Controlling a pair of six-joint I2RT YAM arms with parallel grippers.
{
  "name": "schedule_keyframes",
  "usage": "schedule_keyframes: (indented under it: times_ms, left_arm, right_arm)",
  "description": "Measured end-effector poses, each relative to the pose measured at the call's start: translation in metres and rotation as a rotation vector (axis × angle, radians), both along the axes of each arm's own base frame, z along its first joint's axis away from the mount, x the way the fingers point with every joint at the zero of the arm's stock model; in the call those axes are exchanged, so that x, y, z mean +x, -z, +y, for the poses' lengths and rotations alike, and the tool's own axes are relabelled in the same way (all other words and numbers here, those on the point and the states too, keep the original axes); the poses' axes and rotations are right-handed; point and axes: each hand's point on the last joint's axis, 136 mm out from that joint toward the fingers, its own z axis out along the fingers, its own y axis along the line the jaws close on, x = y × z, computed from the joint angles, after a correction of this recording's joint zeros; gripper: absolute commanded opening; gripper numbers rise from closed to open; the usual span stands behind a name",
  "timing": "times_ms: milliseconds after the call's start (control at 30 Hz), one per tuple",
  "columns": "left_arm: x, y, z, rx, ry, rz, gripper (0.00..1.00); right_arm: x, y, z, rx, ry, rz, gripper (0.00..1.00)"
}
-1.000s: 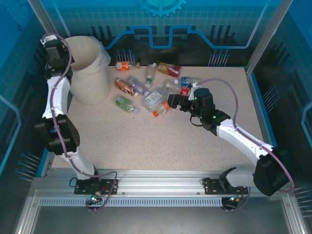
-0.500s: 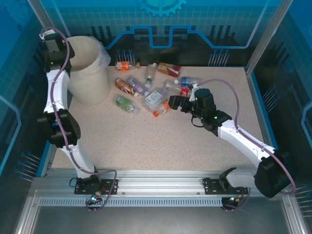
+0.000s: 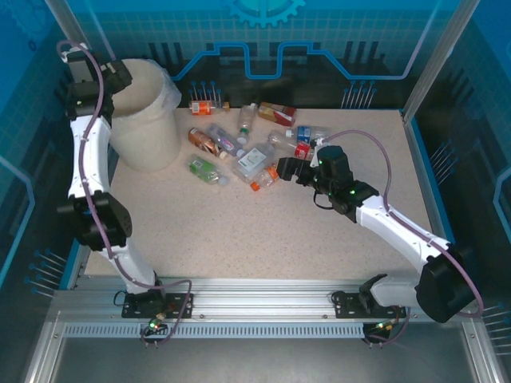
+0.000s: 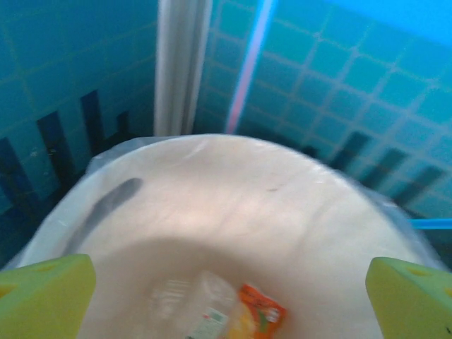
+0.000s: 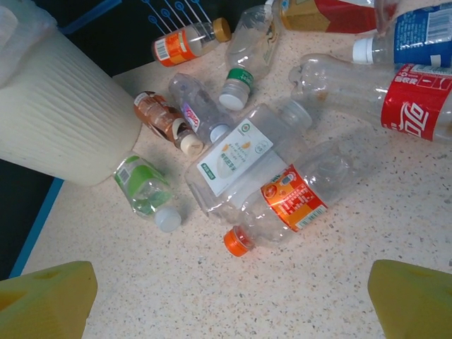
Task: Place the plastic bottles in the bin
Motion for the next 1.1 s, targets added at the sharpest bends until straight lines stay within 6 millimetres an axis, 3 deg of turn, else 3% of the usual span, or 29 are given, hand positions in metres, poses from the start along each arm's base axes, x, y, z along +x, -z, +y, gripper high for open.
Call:
schedule_keyframes:
  times_ms: [167, 267, 367, 467, 633, 800, 933, 1100]
  left_arm:
    - [-0.026, -0.047, -0.069, -0.078, 0.205, -0.133, 0.99]
    - [-0.043, -0.059, -0.105, -0.143, 0.328, -0.198, 0.99]
    - [-0.059, -0.054, -0.135, -0.227, 0.445, -0.23, 0.99]
    - [-0.071, -0.034, -0.157, -0.313, 0.53, -0.218, 0.99]
    - [-0.096, 0.005, -0.177, -0.429, 0.577, -0.167, 0.99]
    - [-0.131, 0.017, -0.187, -0.473, 0.598, -0.164, 0.99]
    - [-0.151, 0.019, -0.192, -0.476, 0.613, -0.168, 0.99]
    - [-0.165, 0.037, -0.194, -0.479, 0.603, -0.115, 0.99]
  right_arm:
    - [0.003, 0.017, -0.005, -0.022, 0.034, 0.052, 1.0]
    - [0.007, 0.025, -0.014, -0.034, 0.064, 0.076, 1.0]
    - [0.015, 0.031, -0.023, -0.046, 0.093, 0.1, 1.0]
    - [0.026, 0.037, -0.033, -0.057, 0.125, 0.123, 1.0]
    - [0.046, 0.056, -0.052, -0.08, 0.186, 0.177, 1.0]
    - [0.075, 0.08, -0.076, -0.122, 0.262, 0.226, 0.94]
    - [0.113, 0.091, -0.084, -0.286, 0.16, 0.195, 0.94]
    - [0.15, 0.105, -0.081, -0.5, -0.064, 0.181, 0.9]
